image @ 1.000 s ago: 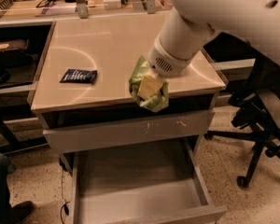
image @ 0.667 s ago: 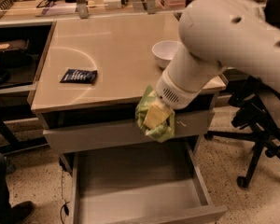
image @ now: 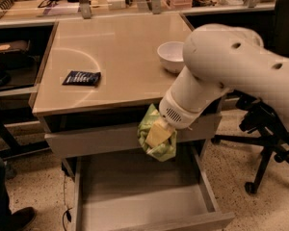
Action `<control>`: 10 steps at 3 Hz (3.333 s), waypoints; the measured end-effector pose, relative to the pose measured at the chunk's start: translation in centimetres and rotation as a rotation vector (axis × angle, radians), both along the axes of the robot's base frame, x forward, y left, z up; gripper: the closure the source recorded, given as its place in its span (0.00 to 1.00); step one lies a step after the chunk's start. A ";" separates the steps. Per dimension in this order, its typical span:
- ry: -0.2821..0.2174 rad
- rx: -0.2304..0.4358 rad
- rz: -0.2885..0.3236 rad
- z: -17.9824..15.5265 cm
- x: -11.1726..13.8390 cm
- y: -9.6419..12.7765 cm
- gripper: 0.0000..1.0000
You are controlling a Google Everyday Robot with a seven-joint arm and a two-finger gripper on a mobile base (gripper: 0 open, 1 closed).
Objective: Place green jalapeno chip bag into middle drawer
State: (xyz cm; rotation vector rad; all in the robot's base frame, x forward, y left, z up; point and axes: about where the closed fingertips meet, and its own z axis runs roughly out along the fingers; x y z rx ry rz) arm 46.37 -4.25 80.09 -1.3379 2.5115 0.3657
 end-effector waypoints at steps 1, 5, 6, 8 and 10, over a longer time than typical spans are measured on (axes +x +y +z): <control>0.114 0.041 -0.008 -7.0 -2.5 1.6 1.00; 0.247 0.173 -0.118 -22.0 -3.5 4.4 1.00; 0.285 0.235 -0.156 -26.1 -3.2 5.1 1.00; 0.305 0.275 -0.166 -28.3 -3.5 5.9 1.00; 0.254 0.403 -0.204 -32.6 -1.2 8.0 1.00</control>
Offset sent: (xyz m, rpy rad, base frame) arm -0.0592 0.0495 -0.2057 0.1040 0.3320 -0.0073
